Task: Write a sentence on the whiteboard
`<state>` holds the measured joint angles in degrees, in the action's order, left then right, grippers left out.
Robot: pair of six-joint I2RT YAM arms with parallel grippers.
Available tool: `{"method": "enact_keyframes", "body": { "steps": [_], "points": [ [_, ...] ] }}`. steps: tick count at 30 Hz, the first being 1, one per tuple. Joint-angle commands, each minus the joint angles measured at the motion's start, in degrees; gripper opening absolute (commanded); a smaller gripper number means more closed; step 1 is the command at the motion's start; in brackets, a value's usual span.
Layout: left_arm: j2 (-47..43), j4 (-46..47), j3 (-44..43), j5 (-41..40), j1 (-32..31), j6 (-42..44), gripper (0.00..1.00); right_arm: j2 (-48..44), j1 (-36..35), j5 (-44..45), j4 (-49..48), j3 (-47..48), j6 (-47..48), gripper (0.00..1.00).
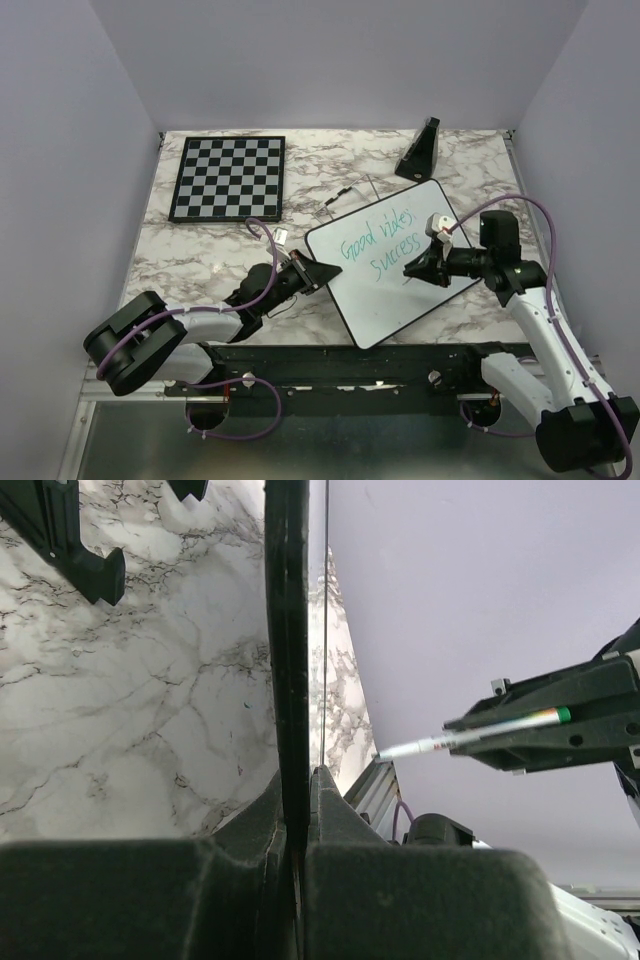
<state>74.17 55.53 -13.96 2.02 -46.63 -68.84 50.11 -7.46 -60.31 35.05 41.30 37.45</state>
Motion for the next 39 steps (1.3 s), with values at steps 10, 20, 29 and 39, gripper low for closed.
{"method": "enact_keyframes", "body": {
  "steps": [10,20,29,39],
  "points": [
    [0.8,6.4,-1.2,-0.5,-0.1,0.9,0.0,1.0,-7.0,6.7,-10.4,-2.1,-4.0,0.0],
    [1.3,6.8,-1.5,-0.3,-0.2,0.6,0.0,3.8,-11.1,13.4,-13.5,-3.1,-5.2,0.0],
    [1.1,6.8,-1.2,-0.3,-0.1,0.7,0.0,6.0,-11.8,15.7,-13.7,-2.7,-5.2,0.01],
    [0.6,6.8,-1.0,-0.4,-0.2,0.8,0.0,6.4,-14.4,13.5,-13.3,-2.4,-5.2,0.01]
  ]
}}
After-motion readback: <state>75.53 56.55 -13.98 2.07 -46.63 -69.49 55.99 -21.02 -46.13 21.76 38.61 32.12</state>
